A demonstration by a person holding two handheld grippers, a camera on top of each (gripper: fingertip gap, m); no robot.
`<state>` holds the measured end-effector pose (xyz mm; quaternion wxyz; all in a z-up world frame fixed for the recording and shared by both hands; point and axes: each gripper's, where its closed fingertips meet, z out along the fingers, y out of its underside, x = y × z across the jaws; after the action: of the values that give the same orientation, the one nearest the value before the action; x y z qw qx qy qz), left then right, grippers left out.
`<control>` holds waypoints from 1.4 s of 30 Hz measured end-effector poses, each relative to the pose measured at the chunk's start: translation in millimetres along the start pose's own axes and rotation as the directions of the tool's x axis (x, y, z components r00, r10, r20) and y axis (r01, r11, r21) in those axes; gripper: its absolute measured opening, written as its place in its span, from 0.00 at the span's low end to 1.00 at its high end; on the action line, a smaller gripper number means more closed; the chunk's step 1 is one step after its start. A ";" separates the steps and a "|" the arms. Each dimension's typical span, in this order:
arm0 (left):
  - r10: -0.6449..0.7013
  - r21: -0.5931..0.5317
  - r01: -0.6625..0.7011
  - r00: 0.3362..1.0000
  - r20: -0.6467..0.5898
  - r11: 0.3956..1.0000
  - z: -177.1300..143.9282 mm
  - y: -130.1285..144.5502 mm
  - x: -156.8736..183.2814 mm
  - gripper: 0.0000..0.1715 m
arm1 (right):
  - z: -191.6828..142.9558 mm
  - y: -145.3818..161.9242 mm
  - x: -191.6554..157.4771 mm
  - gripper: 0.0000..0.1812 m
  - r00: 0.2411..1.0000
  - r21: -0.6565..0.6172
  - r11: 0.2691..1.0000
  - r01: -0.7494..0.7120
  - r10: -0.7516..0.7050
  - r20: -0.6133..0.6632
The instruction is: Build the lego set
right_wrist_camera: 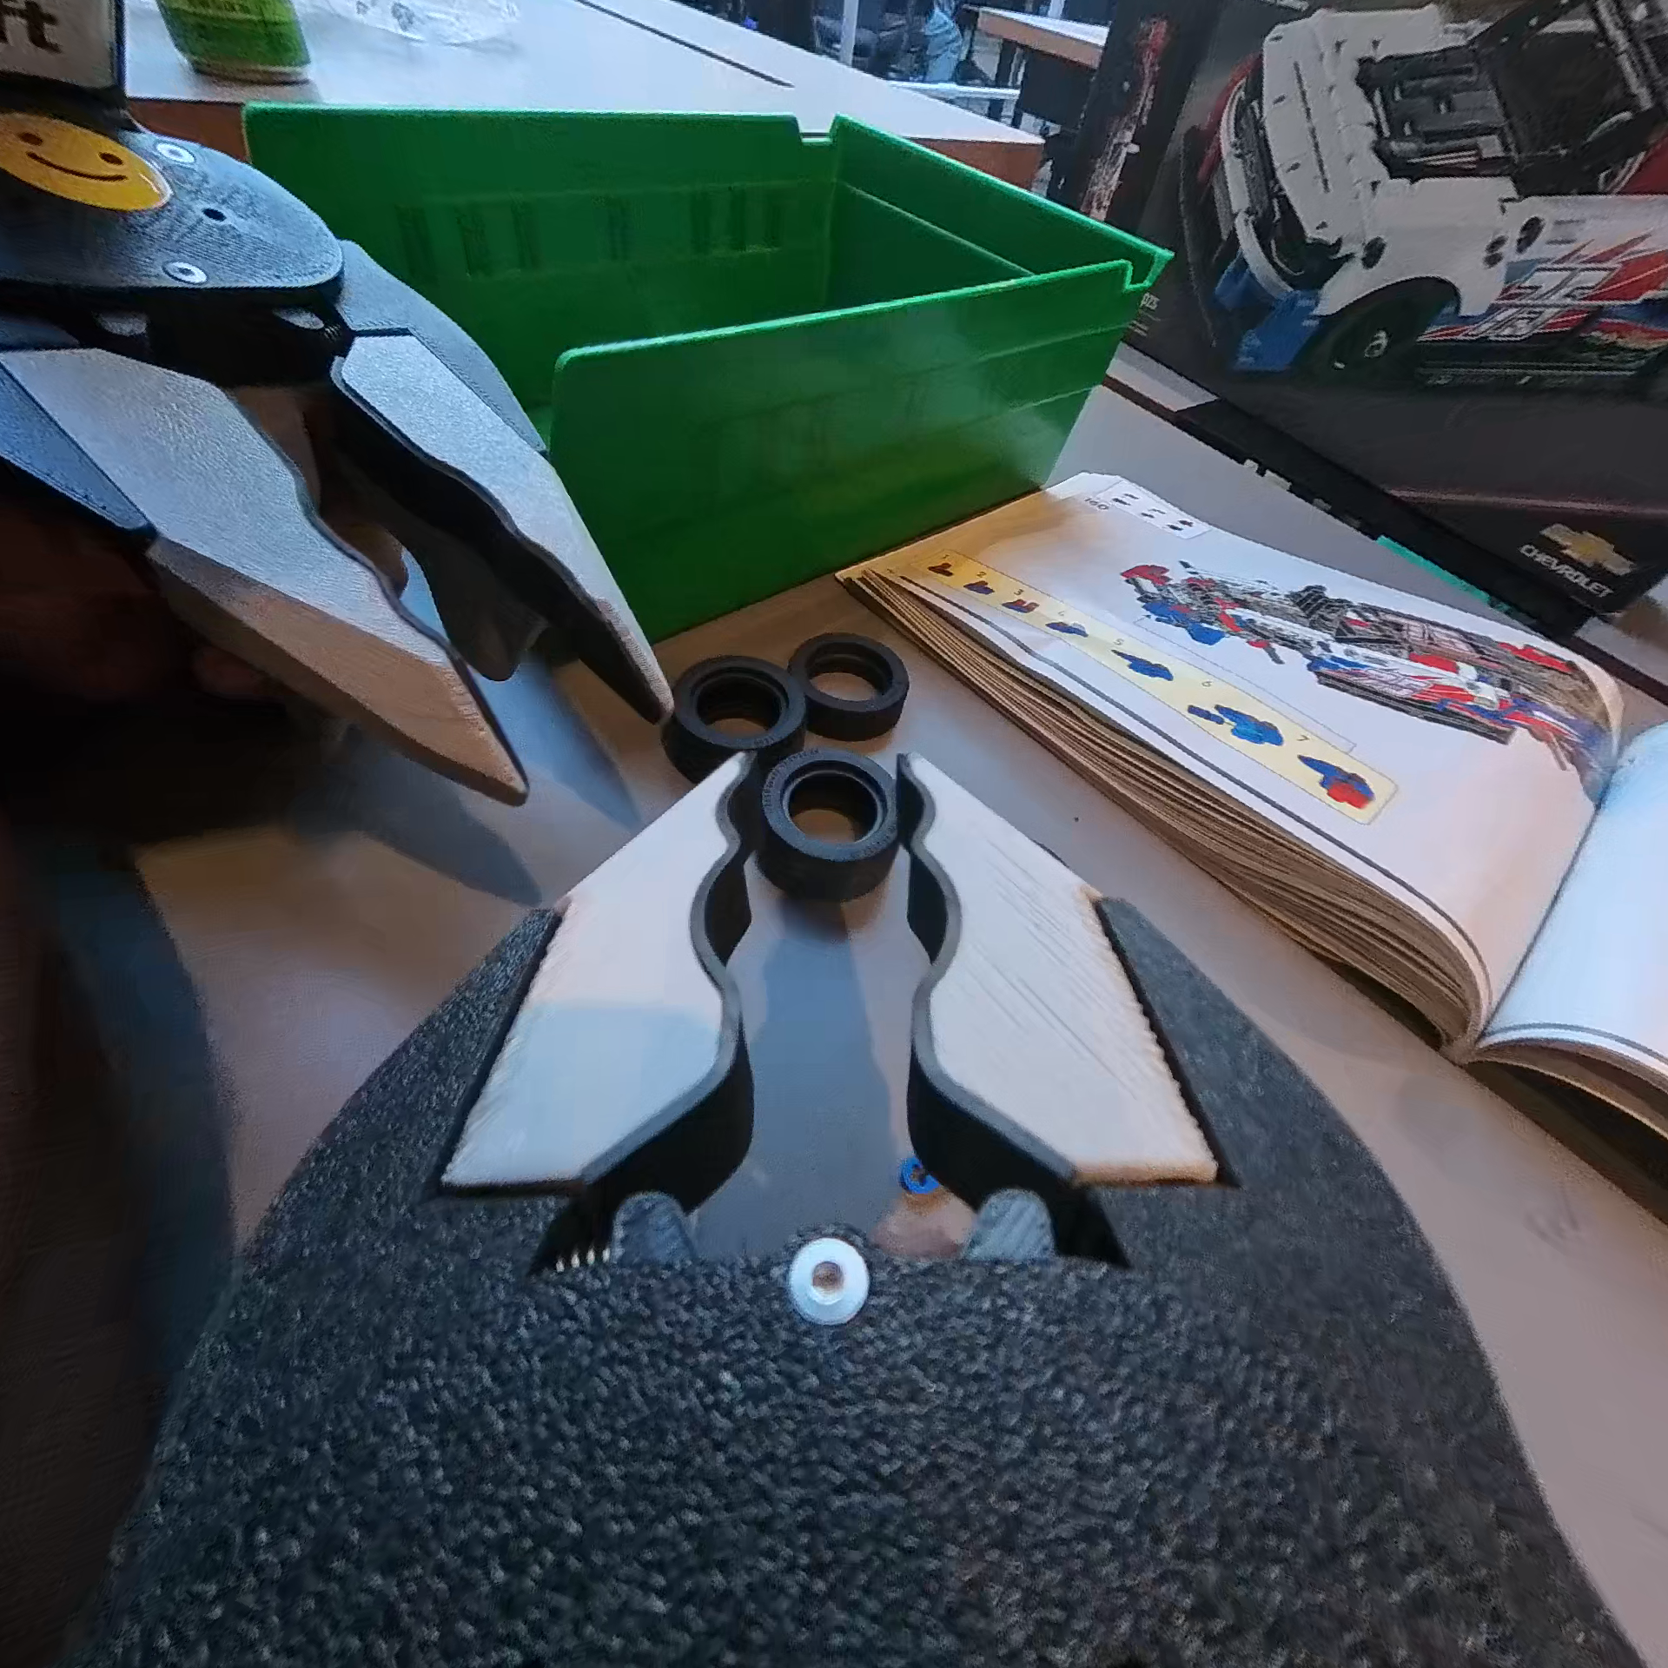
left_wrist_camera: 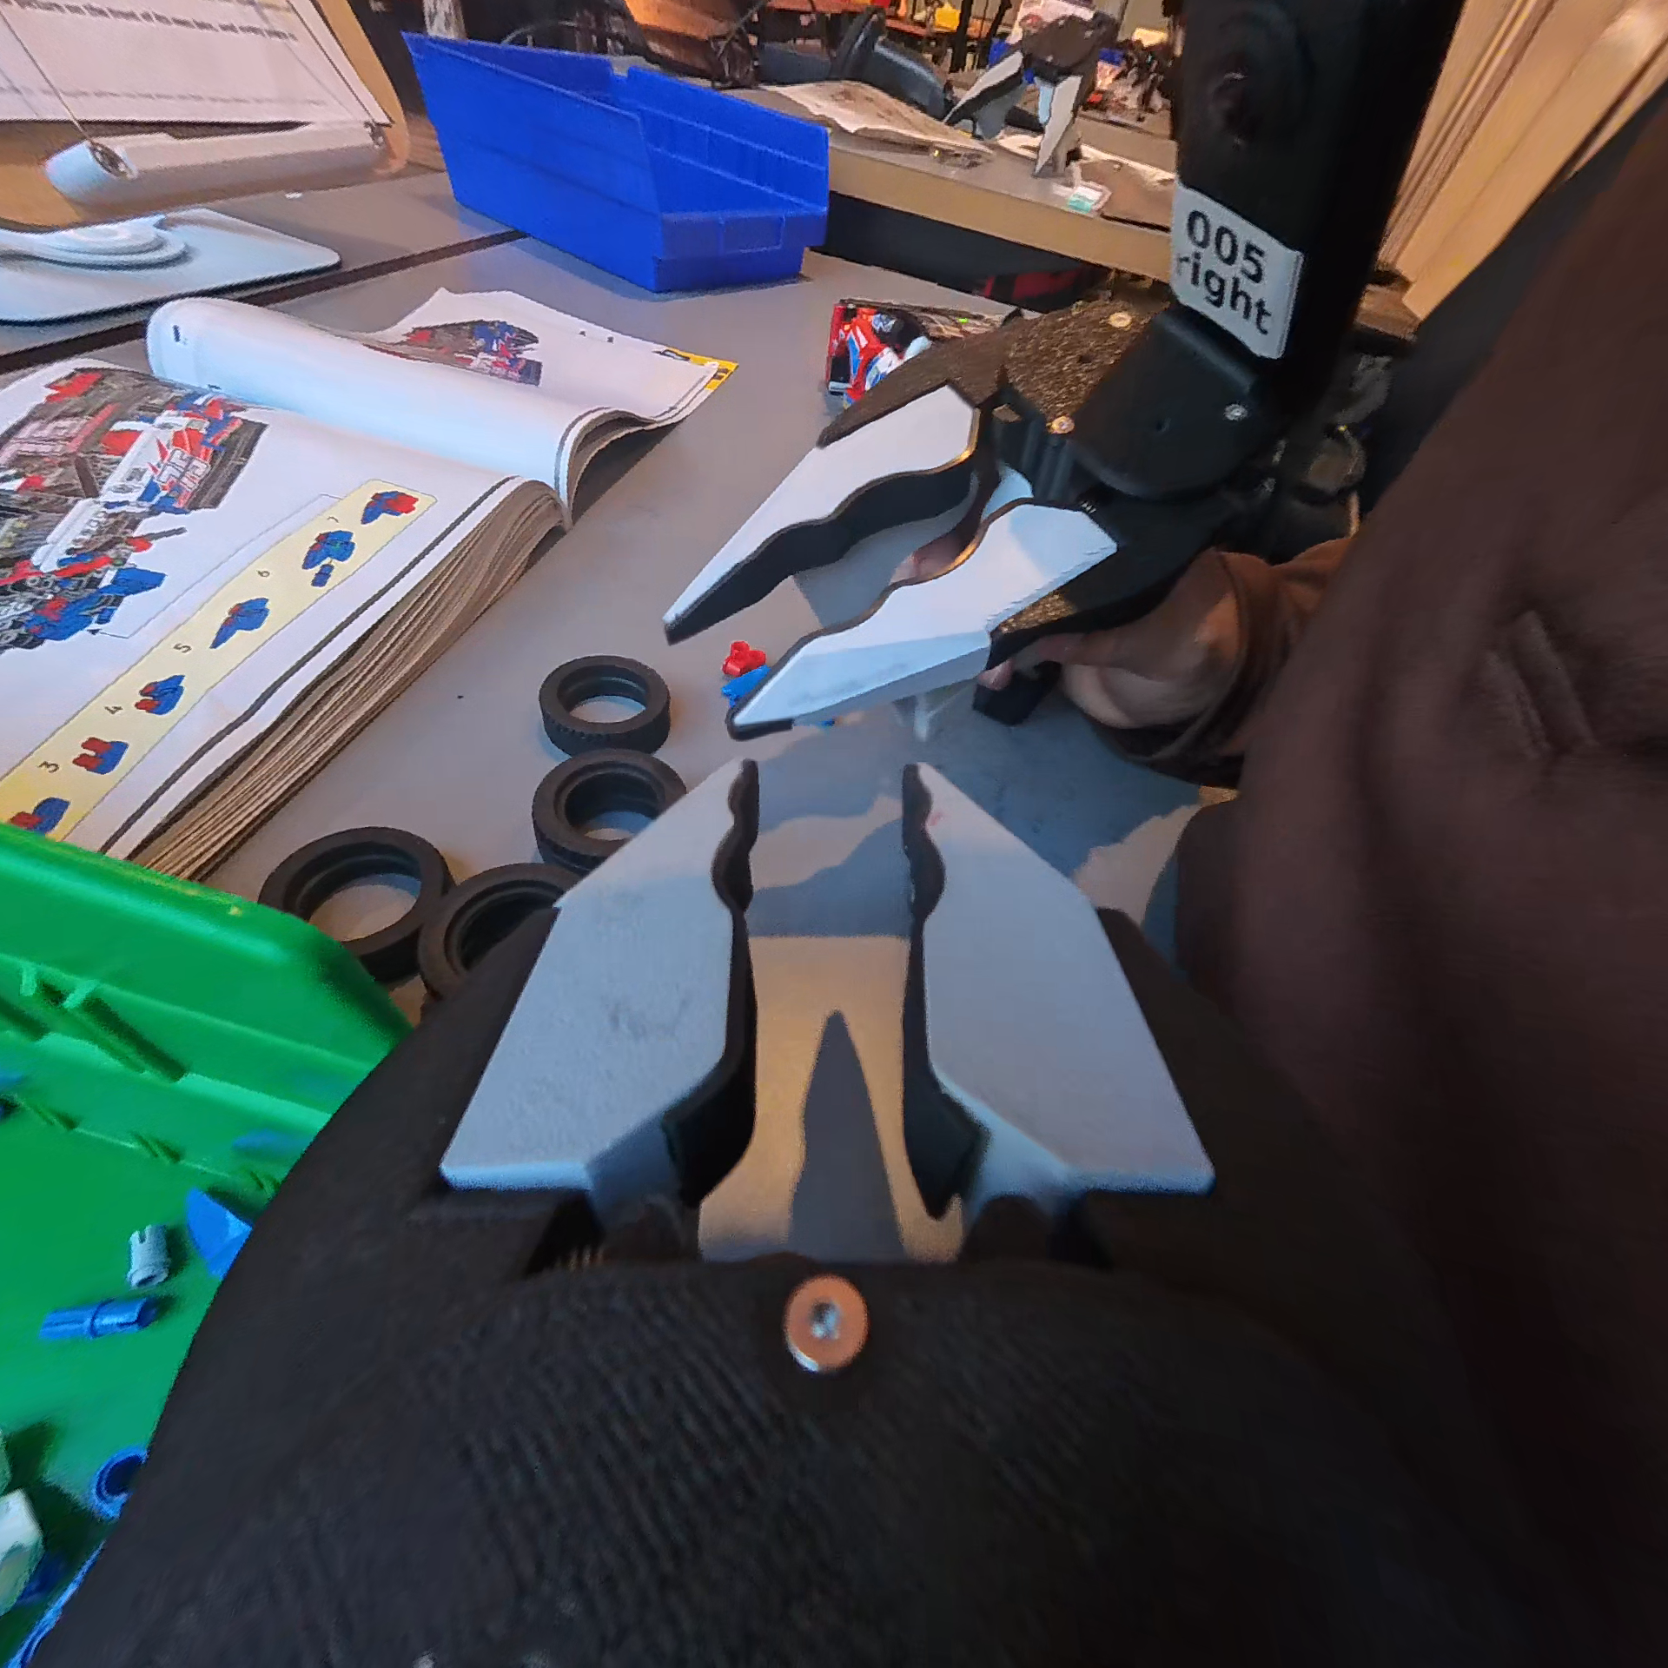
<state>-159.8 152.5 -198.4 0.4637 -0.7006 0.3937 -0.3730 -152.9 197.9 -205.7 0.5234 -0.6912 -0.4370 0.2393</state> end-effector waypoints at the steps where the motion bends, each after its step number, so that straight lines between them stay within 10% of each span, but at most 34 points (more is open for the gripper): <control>1: -0.001 0.009 0.001 1.000 0.006 1.000 -1.0 -1.3 -0.7 0.17 | 0.9 -0.1 -0.8 0.16 1.000 -0.002 1.000 0.002 -0.002 0.005; 11: 0.058 0.089 -0.082 0.968 0.246 0.993 -64.6 -56.6 -18.8 0.14 | 3.4 -8.3 -10.5 0.16 0.998 0.041 0.999 0.021 -0.023 0.058; 15: 0.108 -0.044 -0.102 0.801 0.589 0.994 -117.3 -75.7 -98.8 0.22 | 0.7 -11.2 -13.6 0.14 0.997 0.065 0.997 0.042 -0.045 0.059; 20: -0.228 -0.394 0.305 0.946 0.231 0.867 -96.8 -19.3 -89.0 0.32 | -1.2 -12.7 -14.1 0.14 0.997 0.077 0.996 0.047 -0.051 0.056; 27: -0.231 -0.710 0.229 0.968 0.096 0.666 -115.6 51.3 -53.8 0.33 | -2.4 -13.6 -13.0 0.13 0.997 0.083 0.996 0.029 -0.035 0.062; 36: -0.110 -0.628 0.158 0.987 0.114 0.762 -120.4 30.6 -59.4 0.25 | -2.2 -13.4 -13.8 0.12 0.997 0.081 0.996 0.047 -0.051 0.053; 42: 0.009 -0.498 0.214 0.913 0.408 0.840 -145.6 -6.0 -123.6 0.24 | -2.1 -13.3 -12.8 0.12 0.998 0.079 0.996 0.047 -0.050 0.045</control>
<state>-338.7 213.2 -169.8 0.2995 -0.8823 0.3408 -0.1249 -162.4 186.9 -194.2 0.5454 -0.6536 -0.4561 0.2594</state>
